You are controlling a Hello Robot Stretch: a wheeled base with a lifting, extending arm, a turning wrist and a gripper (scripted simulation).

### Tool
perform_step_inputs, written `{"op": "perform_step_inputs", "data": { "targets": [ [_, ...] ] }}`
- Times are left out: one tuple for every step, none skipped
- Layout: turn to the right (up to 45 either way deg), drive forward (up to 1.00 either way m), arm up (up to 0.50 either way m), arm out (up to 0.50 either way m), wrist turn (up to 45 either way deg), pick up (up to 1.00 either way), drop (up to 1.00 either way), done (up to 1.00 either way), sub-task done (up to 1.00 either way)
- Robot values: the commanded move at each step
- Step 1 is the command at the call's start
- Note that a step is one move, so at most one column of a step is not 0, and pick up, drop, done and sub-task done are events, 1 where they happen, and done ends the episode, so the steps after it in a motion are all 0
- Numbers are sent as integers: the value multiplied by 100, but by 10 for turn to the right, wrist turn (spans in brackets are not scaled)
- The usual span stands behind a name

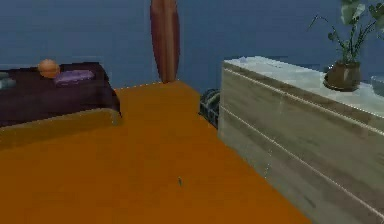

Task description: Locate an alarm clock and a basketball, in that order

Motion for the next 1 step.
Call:
{"op": "perform_step_inputs", "data": {
  "targets": [
    [-270, 0, 0, 0, 0, 0, 0, 0, 0]
  ]
}}
